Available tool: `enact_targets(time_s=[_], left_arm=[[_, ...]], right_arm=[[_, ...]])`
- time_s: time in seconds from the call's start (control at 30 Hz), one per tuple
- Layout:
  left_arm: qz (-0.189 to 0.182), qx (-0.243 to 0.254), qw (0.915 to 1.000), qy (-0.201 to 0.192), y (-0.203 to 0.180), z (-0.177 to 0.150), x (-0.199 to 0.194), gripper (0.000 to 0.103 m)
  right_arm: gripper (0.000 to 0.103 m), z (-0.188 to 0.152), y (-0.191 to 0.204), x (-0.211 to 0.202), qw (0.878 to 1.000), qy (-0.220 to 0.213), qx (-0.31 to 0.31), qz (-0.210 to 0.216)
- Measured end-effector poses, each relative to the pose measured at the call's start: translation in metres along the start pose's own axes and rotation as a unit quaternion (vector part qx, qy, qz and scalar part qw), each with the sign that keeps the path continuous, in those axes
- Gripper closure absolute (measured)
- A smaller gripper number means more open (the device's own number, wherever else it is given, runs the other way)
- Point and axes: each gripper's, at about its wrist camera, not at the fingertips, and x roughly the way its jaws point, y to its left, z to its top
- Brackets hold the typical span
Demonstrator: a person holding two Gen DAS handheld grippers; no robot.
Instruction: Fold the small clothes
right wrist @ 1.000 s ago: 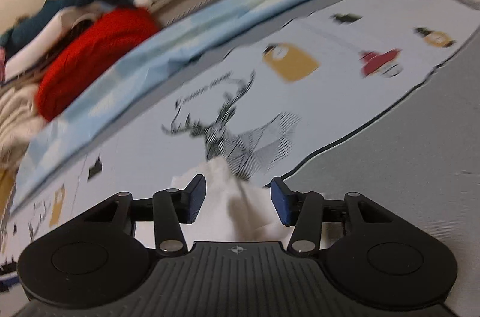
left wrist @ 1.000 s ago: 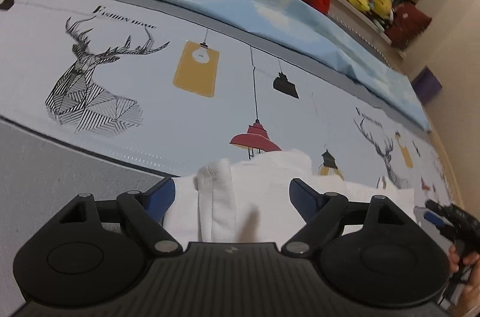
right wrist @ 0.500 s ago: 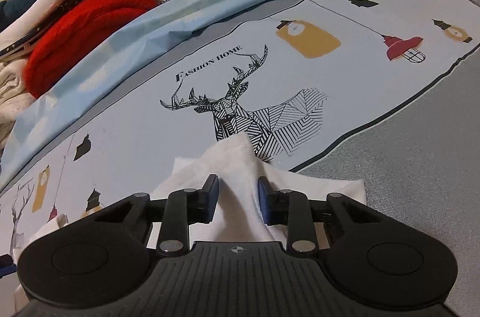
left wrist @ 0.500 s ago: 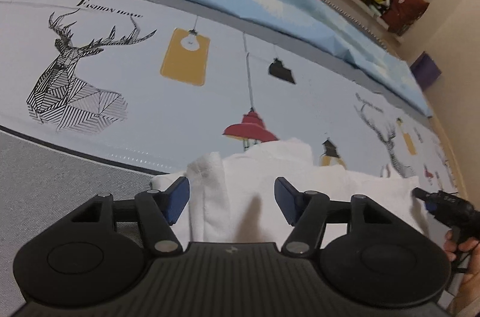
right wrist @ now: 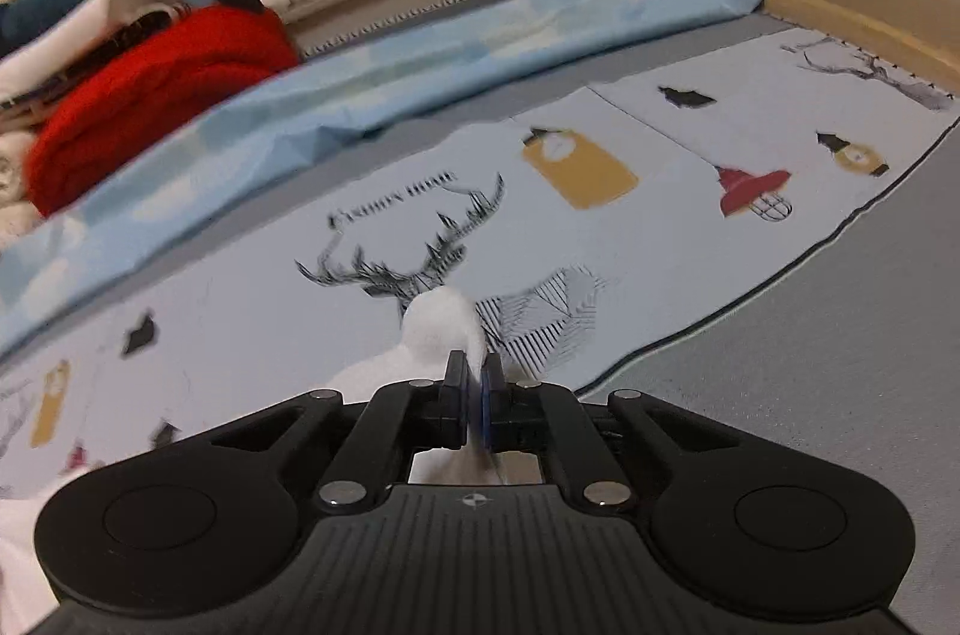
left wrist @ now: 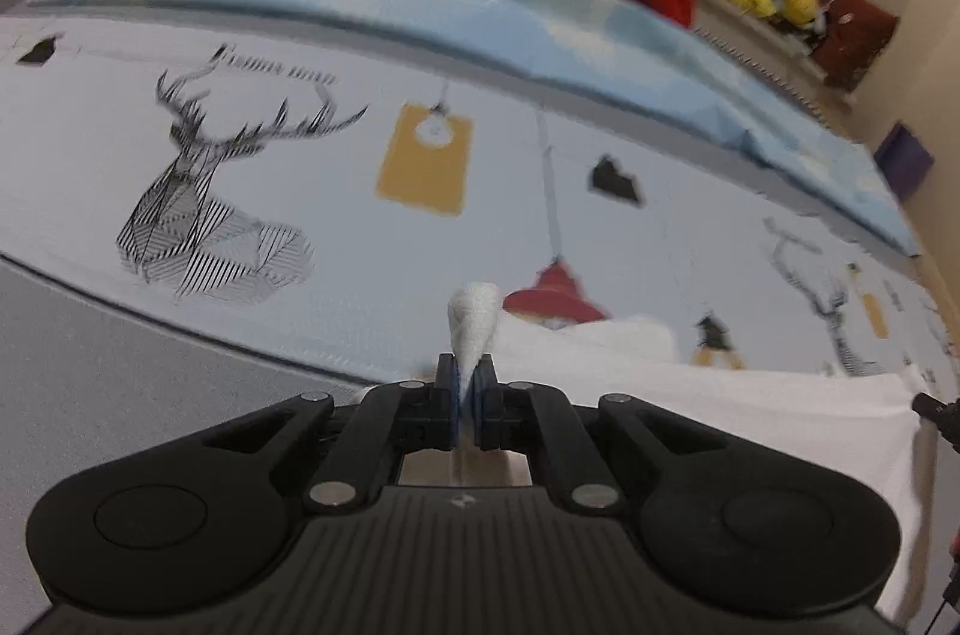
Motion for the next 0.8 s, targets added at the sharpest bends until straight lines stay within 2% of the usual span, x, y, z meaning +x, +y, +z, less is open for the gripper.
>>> enact_targets(time_s=[0.17,0.27,0.33,0.5,0.63,0.67,0.73,0.77,0.8], left_arm=[[0.028,0.013,0.9994,0.013,-0.001,-0.007,0.022,0.098],[0.032,0.028,0.9991,0.006,-0.004,-0.009,0.021,0.098],[0.028,0.029,0.9992,-0.006,-0.005,-0.008,0.013,0.098],[-0.017,0.021,0.9981,-0.055,-0.004,-0.001,-0.035,0.099],[-0.023,0.039,0.9946,-0.094,-0.010,0.002,-0.054,0.098],[-0.010,0.038,0.9948,-0.094,-0.010,0.003,-0.045,0.094],[0.043,0.031,0.9948,-0.087,-0.010,0.002,-0.022,0.070],[0.077,0.024,0.9936,-0.079,-0.007,0.001,-0.011,0.039],[0.101,0.015,0.9923,-0.070,-0.003,0.000,-0.003,0.023]], right_arm=[[0.100,-0.017,-0.005,0.033,0.999,0.032,-0.006,-0.037],[0.100,-0.019,-0.001,0.033,0.998,0.028,-0.020,-0.043],[0.100,-0.014,0.003,0.022,0.999,0.013,-0.027,-0.036],[0.100,0.007,0.005,-0.021,1.000,-0.005,-0.013,-0.006],[0.099,0.013,0.010,-0.039,0.999,-0.036,-0.026,-0.001],[0.099,0.011,0.011,-0.031,0.999,-0.038,-0.027,-0.005],[0.093,0.004,0.010,-0.007,0.999,-0.025,-0.026,-0.026],[0.090,0.000,0.009,0.004,0.999,-0.009,-0.024,-0.047],[0.086,-0.002,0.009,0.010,0.998,0.008,-0.021,-0.065]])
